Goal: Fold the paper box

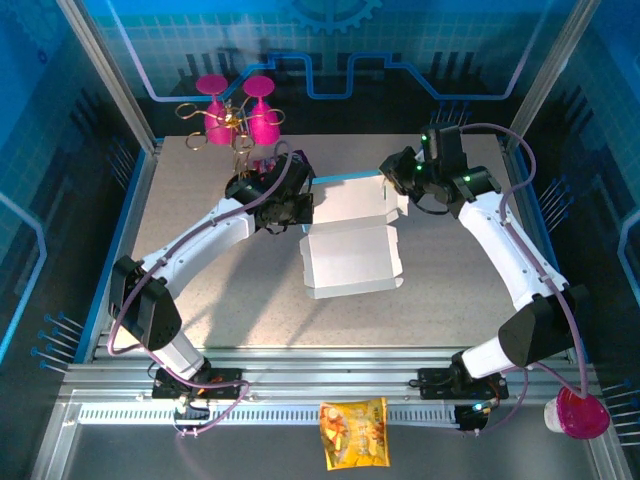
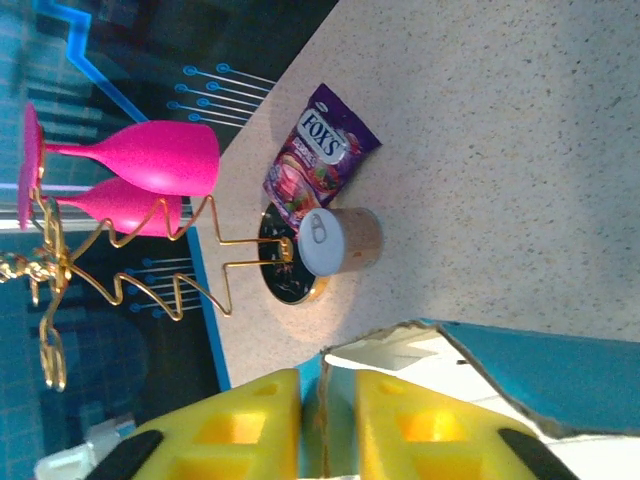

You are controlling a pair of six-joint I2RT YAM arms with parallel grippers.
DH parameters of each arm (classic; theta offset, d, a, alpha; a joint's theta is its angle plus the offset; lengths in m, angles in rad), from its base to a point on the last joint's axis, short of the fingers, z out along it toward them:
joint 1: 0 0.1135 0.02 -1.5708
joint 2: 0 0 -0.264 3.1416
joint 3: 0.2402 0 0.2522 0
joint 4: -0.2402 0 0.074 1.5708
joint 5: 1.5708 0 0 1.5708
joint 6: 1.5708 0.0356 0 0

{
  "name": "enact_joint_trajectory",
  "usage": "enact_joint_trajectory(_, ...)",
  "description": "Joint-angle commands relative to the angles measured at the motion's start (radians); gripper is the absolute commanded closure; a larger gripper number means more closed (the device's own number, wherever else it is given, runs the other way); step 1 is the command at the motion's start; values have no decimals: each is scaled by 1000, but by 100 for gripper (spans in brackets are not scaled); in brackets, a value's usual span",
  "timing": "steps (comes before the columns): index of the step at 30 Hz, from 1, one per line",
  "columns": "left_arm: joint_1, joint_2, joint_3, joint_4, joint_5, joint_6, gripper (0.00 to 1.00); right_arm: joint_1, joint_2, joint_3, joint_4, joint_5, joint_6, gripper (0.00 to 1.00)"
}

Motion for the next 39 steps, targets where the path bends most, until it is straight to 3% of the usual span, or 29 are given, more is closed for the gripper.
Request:
enact_joint_trajectory(1,2,3,36,-9,29,12,100,14,6,21,29,-15,46,83)
enact_joint_trajectory(3,3,2,38,-10,29,14,100,14,-3,9,52,-16,72,86)
enact_joint_trajectory(6,3,4,42,-16,28,14,100,14,-17,-4,78,-15,114,100)
enact_joint_trajectory(8,2,3,49,-24,26,15,100,13,-24,-2,80,-11,131,100)
enact_joint_trajectory(9,4,3,52,-26,26,15,100,12,-27,-1,82,-9,132,98)
enact_joint_trajectory(12,12,6,71,-48,31,9,100,4,-60,-5,62,21,105,64)
enact_joint_trajectory(14,19,6,85,-64,36,6,100,-5,-109,-34,58,56,67,55)
enact_joint_trajectory(21,48,24,151,-154,65,1,100,-22,-300,-271,28,98,-70,62)
enact_joint_trajectory(26,60,44,199,-206,85,2,100,15,-348,-428,103,111,-103,60)
enact_joint_trajectory(32,60,60,233,-240,106,7,100,23,-256,-394,130,100,-183,53)
enact_joint_trajectory(39,61,60,234,-243,119,2,100,28,-171,-350,169,89,-206,54)
